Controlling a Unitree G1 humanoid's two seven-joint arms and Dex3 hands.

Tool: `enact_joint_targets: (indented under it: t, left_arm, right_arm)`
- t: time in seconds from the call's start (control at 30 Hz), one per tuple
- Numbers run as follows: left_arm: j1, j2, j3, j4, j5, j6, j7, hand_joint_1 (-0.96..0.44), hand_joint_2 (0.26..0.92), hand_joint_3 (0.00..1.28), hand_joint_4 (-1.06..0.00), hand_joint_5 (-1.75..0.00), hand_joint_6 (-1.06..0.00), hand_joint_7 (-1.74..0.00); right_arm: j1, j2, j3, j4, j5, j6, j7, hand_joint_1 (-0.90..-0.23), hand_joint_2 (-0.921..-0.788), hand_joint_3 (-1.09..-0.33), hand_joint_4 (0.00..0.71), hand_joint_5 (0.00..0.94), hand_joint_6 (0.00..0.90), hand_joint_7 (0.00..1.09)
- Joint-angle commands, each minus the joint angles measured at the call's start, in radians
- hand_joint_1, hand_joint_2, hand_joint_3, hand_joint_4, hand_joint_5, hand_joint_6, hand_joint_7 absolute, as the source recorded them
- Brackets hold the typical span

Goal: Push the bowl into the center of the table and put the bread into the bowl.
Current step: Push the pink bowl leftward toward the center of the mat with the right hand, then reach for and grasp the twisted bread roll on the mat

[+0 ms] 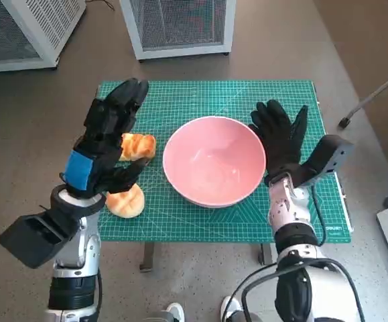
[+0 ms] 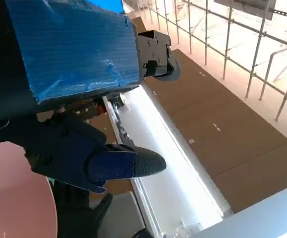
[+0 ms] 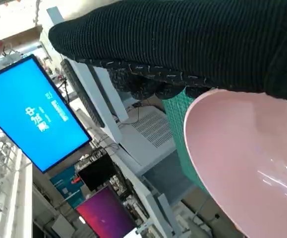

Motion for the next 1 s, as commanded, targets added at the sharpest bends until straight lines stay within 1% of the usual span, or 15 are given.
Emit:
enact_joint_targets:
  t: [0.03,0.27,0.33,0.43,0.53,0.6,0.63,0.67,0.7,0.73,0.77,0.8,0.9,0.97,1.0]
  left_arm:
    - [0.013,0.008,0.004,-0.012,0.005,-0.011,0.006,-0.62,0.921,0.36,-0.15,-0.07,-0.01,-0.49]
    - [0.010,0.006,0.002,0.001,-0.012,-0.010,-0.006,-0.62,0.921,0.36,-0.16,-0.07,-0.01,-0.50]
    - [0.009,0.005,0.000,-0.001,-0.014,-0.008,-0.007,-0.62,0.921,0.36,-0.16,-0.07,-0.01,-0.50]
    - [0.008,0.004,-0.001,-0.005,-0.012,-0.007,-0.006,-0.62,0.921,0.36,-0.16,-0.06,-0.01,-0.50]
    - [0.004,0.010,0.002,-0.005,-0.012,-0.008,-0.009,-0.61,0.921,0.36,-0.16,-0.06,-0.01,-0.51]
    - [0.002,0.014,0.005,-0.003,-0.013,-0.008,-0.012,-0.61,0.921,0.36,-0.16,-0.06,-0.01,-0.51]
    - [-0.002,0.020,0.008,-0.001,-0.013,-0.008,-0.014,-0.61,0.921,0.36,-0.16,-0.06,-0.01,-0.51]
    - [-0.004,0.024,0.011,0.000,-0.012,-0.008,-0.015,-0.61,0.921,0.36,-0.16,-0.06,-0.01,-0.51]
    - [-0.011,0.035,0.017,0.009,-0.007,-0.012,-0.016,-0.61,0.921,0.36,-0.16,-0.06,-0.01,-0.51]
    - [-0.021,0.054,0.028,0.024,0.007,-0.022,-0.015,-0.61,0.921,0.36,-0.17,-0.06,-0.01,-0.51]
    - [-0.028,0.066,0.035,0.035,0.017,-0.029,-0.015,-0.62,0.921,0.36,-0.17,-0.05,-0.01,-0.51]
    - [-0.039,0.088,0.045,0.053,0.038,-0.044,-0.012,-0.62,0.921,0.36,-0.17,-0.05,-0.01,-0.50]
    - [-0.064,0.139,0.061,0.092,0.093,-0.079,0.001,-0.62,0.921,0.35,-0.17,-0.04,-0.01,-0.48]
    - [-0.081,0.176,0.068,0.118,0.142,-0.101,0.014,-0.63,0.921,0.34,-0.17,-0.03,-0.02,-0.47]
    - [-0.092,0.197,0.068,0.131,0.172,-0.108,0.023,-0.63,0.921,0.34,-0.17,-0.03,-0.02,-0.46]
  right_arm:
    - [0.007,0.001,-0.009,0.012,0.002,0.015,0.001,-0.396,-0.921,-0.632,0.167,0.001,0.120,0.31]
    - [0.006,-0.015,-0.019,0.003,0.008,-0.005,0.028,-0.398,-0.921,-0.633,0.168,0.001,0.119,0.31]
    - [0.005,-0.022,-0.025,-0.002,0.015,-0.018,0.045,-0.401,-0.921,-0.632,0.166,0.001,0.119,0.31]
    - [0.004,-0.027,-0.027,-0.008,0.016,-0.036,0.056,-0.401,-0.921,-0.630,0.158,0.000,0.118,0.31]
    - [0.003,-0.037,-0.014,-0.024,0.003,-0.088,0.067,-0.399,-0.921,-0.630,0.159,0.001,0.119,0.32]
    - [0.004,-0.040,-0.005,-0.032,-0.005,-0.112,0.072,-0.399,-0.918,-0.630,0.161,0.003,0.120,0.32]
    - [0.007,-0.043,0.003,-0.041,-0.012,-0.137,0.077,-0.404,-0.916,-0.630,0.163,0.004,0.121,0.33]
    - [0.009,-0.044,0.009,-0.047,-0.016,-0.154,0.080,-0.409,-0.917,-0.624,0.164,0.004,0.120,0.33]
    - [0.015,-0.048,0.019,-0.060,-0.024,-0.186,0.091,-0.415,-0.919,-0.617,0.166,0.004,0.118,0.34]
    - [0.023,-0.053,0.032,-0.080,-0.033,-0.229,0.110,-0.435,-0.919,-0.602,0.170,0.005,0.118,0.35]
    - [0.028,-0.057,0.041,-0.092,-0.036,-0.257,0.124,-0.443,-0.920,-0.595,0.171,0.005,0.119,0.35]
    - [0.034,-0.061,0.046,-0.113,-0.031,-0.292,0.155,-0.456,-0.920,-0.585,0.172,0.005,0.120,0.35]
    - [0.050,-0.062,0.055,-0.166,-0.007,-0.365,0.233,-0.475,-0.921,-0.557,0.182,0.008,0.126,0.37]
    - [0.068,-0.055,0.063,-0.219,0.012,-0.416,0.285,-0.479,-0.921,-0.549,0.196,0.014,0.130,0.37]
    - [0.081,-0.047,0.069,-0.256,0.027,-0.441,0.316,-0.481,-0.921,-0.545,0.204,0.017,0.131,0.37]
